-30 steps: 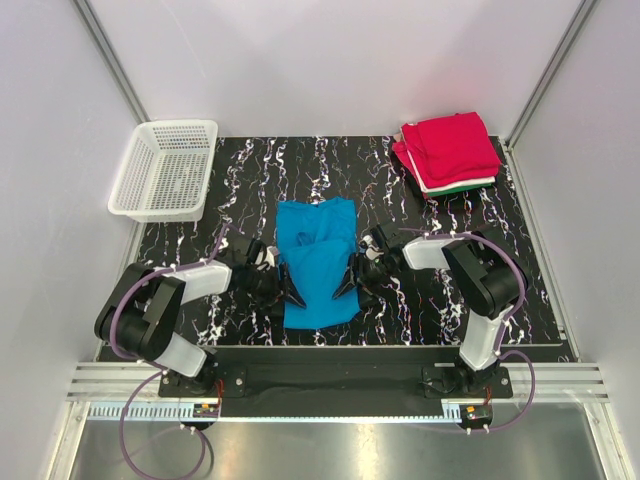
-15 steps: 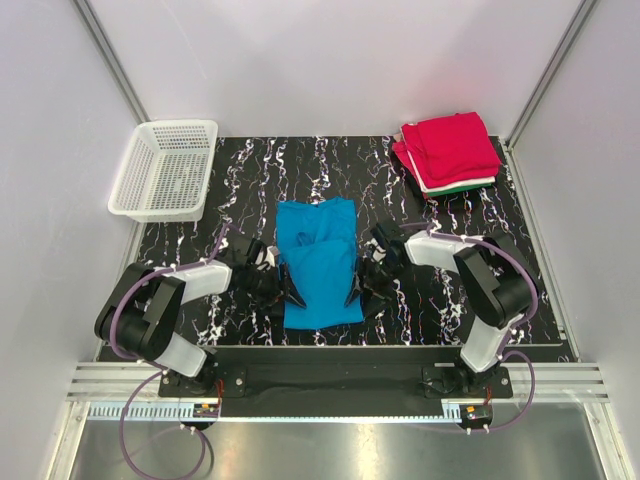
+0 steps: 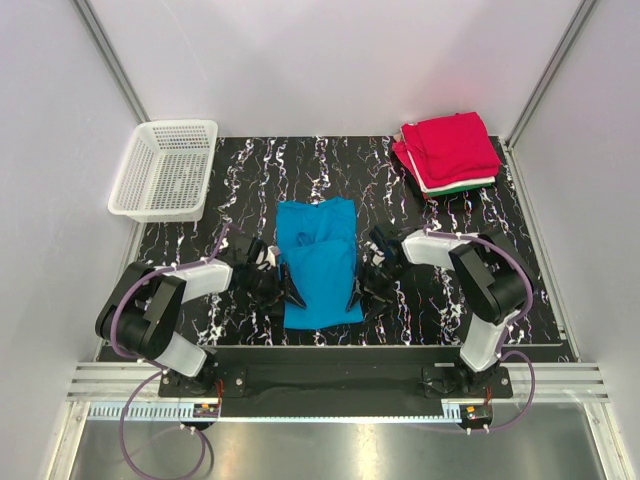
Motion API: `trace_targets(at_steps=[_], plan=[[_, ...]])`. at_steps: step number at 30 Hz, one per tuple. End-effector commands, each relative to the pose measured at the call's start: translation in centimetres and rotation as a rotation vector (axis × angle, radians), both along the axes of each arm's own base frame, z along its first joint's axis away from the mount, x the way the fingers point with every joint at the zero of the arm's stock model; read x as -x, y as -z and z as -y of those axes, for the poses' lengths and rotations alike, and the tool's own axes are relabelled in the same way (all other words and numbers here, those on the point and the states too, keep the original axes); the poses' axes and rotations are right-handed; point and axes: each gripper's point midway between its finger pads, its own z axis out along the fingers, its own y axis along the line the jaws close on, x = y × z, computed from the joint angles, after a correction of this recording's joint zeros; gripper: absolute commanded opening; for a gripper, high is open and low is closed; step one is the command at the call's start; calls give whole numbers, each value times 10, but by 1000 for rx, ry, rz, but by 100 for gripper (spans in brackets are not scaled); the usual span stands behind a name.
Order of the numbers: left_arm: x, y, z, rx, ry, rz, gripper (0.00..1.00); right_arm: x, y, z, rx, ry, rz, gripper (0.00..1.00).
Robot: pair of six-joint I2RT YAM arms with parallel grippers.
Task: Fold and stack the t-shirts
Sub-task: Fold the tshirt
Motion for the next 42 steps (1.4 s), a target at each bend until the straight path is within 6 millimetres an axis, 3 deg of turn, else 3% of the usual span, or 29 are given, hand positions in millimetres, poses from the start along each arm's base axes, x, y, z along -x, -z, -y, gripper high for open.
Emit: trace_targets(at_steps=[1, 8, 15, 18, 27, 36, 42], plan=[[21, 44, -37, -237, 13, -22, 59, -11, 26, -9, -4, -20, 74, 65], [19, 42, -37, -239, 14, -18, 59, -18, 28, -11, -17, -20, 113, 58], [19, 43, -39, -253, 12, -21, 59, -18, 29, -11, -23, -6, 135, 16], [17, 44, -40, -264, 8, -21, 59, -18, 21, -11, -35, -1, 151, 8], [18, 46, -47, -321, 3, -55, 59, -30, -5, -20, -70, 6, 199, 5], [45, 26, -56, -331, 18, -109, 61, -36, -6, -25, -84, -7, 200, 3], [43, 28, -56, -338, 1, -108, 61, -35, -2, -27, -94, -17, 186, 3]])
